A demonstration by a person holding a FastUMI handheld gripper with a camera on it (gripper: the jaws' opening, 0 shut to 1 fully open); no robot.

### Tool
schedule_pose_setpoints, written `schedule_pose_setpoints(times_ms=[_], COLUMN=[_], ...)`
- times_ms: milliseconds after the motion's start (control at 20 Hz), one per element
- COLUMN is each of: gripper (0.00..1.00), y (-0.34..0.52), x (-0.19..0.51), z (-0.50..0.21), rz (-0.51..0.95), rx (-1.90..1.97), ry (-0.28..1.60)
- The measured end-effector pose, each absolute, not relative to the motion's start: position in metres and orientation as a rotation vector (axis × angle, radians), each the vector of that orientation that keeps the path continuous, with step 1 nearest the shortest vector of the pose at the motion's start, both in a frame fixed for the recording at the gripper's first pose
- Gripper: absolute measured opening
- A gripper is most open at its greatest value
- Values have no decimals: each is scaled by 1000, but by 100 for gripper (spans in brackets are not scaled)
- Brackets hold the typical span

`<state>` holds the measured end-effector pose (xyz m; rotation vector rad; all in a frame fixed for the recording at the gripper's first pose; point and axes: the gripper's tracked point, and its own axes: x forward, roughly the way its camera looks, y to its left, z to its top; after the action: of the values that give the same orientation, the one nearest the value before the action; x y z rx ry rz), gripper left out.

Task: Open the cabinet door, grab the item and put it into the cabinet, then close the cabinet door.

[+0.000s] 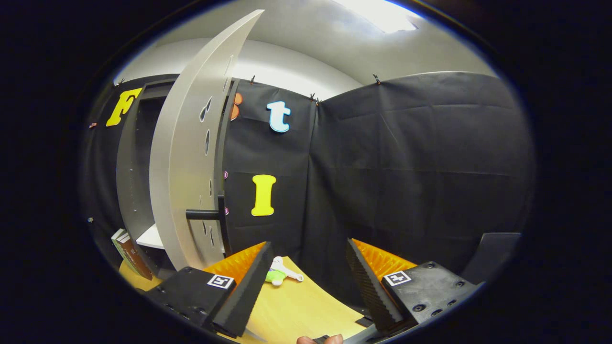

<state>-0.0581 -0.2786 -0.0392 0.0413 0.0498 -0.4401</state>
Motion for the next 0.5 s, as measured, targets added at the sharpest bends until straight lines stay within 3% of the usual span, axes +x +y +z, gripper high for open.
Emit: schedule_pose_setpoints(times_ms=[500], gripper=[98], y=[-240], x=[-63], z=[-45], rz=[-376], rx=[143], ry=[66])
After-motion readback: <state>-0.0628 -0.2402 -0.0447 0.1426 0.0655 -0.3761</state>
